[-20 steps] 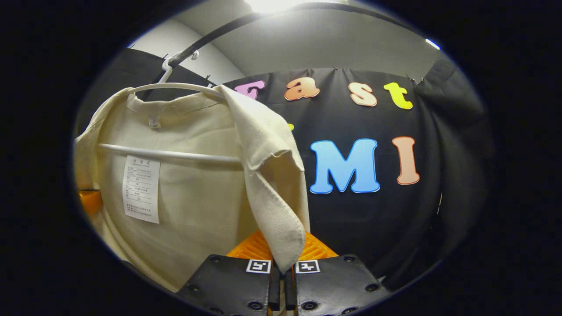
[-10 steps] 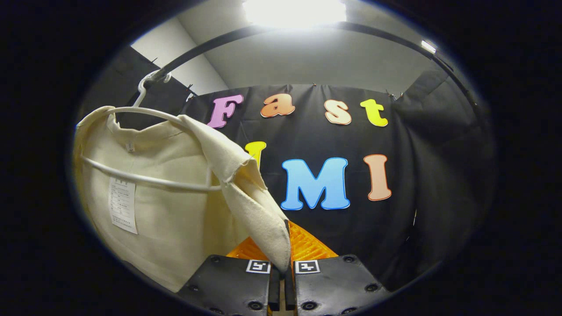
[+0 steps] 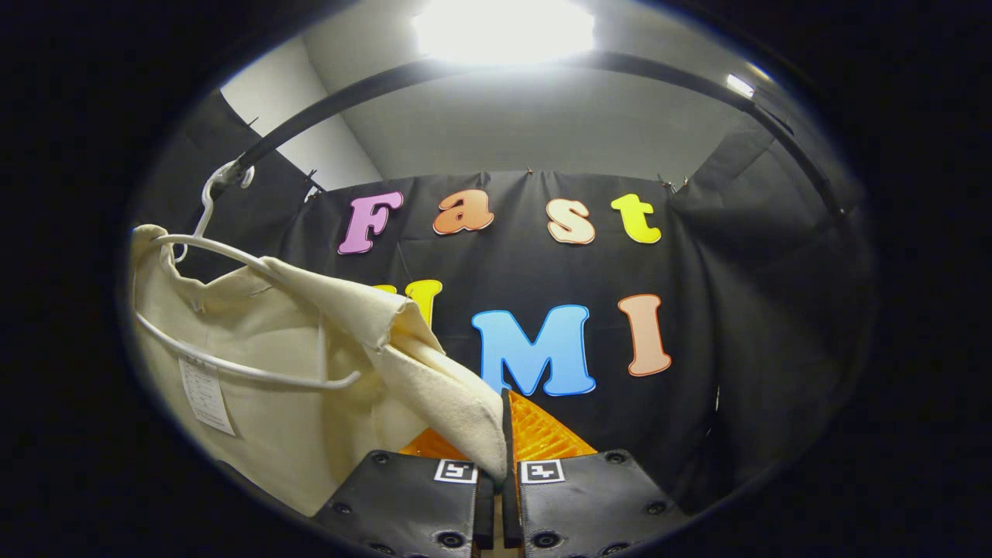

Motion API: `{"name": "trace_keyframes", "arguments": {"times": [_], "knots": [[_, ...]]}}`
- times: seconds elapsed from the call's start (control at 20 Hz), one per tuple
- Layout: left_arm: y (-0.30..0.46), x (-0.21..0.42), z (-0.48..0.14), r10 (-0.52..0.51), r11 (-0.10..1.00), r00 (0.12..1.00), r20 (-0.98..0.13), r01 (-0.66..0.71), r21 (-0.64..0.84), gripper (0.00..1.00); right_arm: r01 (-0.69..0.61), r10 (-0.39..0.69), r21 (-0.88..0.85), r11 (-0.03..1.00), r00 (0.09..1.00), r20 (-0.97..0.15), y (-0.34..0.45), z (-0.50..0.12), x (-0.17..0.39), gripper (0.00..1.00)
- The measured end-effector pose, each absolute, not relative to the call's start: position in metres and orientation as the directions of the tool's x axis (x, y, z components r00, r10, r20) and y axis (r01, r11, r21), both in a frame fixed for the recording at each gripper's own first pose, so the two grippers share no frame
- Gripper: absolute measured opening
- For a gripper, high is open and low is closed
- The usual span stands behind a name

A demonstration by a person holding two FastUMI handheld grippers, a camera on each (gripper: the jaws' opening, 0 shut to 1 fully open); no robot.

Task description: Grasp the clothes on the hanger with both hands and then place them into the laundry hamper below.

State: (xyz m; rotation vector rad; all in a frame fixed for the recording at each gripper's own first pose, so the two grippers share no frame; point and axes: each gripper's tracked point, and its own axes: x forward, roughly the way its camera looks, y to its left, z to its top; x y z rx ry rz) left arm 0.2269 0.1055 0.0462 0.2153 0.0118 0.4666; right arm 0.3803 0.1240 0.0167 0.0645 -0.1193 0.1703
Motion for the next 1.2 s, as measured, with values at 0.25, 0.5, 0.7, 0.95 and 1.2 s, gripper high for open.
{"name": "trace_keyframes", "arguments": {"times": [0.25,0.5,0.7,0.95,1.2], "knots": [[0.131,0.229,0.074,0.48,0.851,0.873,0.086,-0.487,0.196,0.01,-0.162,0.145,0.099,0.982,0.977,0.156,0.124,0.035,0.404,0.09],[0.155,0.239,0.091,0.477,0.851,0.872,0.109,-0.489,0.193,0.01,-0.178,0.158,0.156,0.971,0.979,0.131,0.134,0.034,0.432,0.09],[0.163,0.26,0.094,0.45,0.872,0.888,0.095,-0.46,0.17,0.0,-0.202,0.194,0.176,0.964,0.979,0.06,0.148,0.014,0.458,0.06],[0.171,0.281,0.082,0.447,0.878,0.891,0.084,-0.454,0.153,0.01,-0.231,0.239,0.226,0.946,0.971,-0.01,0.166,-0.01,0.467,0.06],[0.181,0.291,0.036,0.453,0.885,0.892,-0.011,-0.447,0.13,0.01,-0.263,0.292,0.247,0.932,0.952,-0.088,0.179,-0.044,0.468,0.06]]}}
